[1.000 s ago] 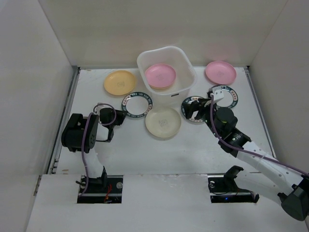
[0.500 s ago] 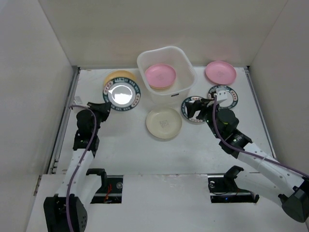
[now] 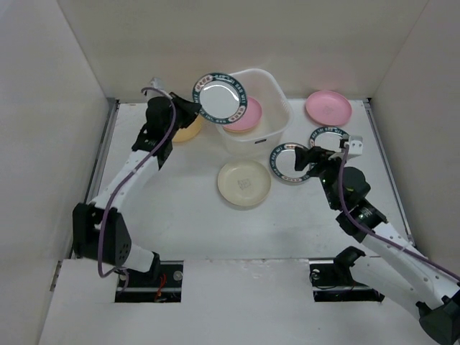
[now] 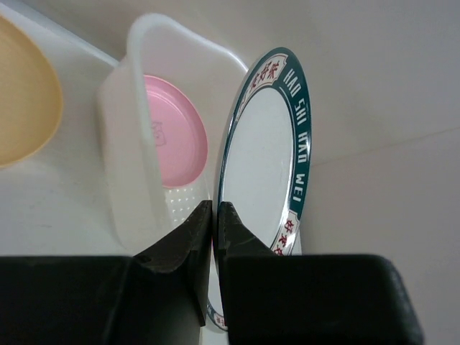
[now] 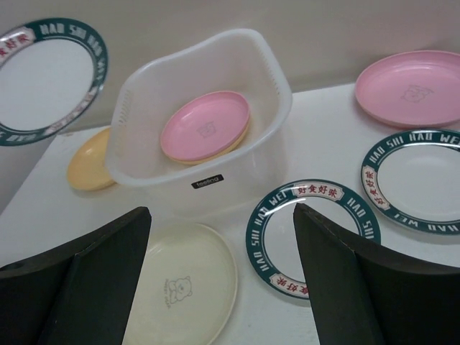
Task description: Place the plates into the plastic bin on the countertop
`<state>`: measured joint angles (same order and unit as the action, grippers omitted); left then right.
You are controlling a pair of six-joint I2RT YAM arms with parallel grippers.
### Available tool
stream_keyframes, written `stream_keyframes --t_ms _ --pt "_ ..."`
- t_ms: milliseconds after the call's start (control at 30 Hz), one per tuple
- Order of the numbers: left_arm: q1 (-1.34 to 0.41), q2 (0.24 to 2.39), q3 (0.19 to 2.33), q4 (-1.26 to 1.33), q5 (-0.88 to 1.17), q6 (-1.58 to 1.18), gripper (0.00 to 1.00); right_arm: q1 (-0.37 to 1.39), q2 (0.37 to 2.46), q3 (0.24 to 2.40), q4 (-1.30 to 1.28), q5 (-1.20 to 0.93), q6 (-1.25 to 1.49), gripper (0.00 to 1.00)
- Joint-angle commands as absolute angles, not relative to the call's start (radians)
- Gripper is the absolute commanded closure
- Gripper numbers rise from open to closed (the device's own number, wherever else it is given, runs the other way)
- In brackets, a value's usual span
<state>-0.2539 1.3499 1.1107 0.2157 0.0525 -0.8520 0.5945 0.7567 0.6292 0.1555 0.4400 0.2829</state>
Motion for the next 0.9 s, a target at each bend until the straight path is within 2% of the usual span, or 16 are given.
stream_keyframes --t_ms 0,333,600,867 --pt "-0.304 1.469 1.297 0.250 0.040 -0.799 0.97 0.565 0.733 0.600 0.143 0.509 0.369 0.15" --pt "-0.366 1.879 1.727 0.131 0.057 -0.730 0.97 0.421 0.693 0.514 0.038 0.505 0.583 0.15" --pt "-0.375 2.103 1.951 0.009 0.064 -0.687 0.97 0.315 0.667 0.466 0.017 0.552 0.687 0.16" --pt "-0.380 2.236 2.085 -0.115 0.064 -0.597 0.92 0.179 0.701 0.433 0.038 0.482 0.770 0.16"
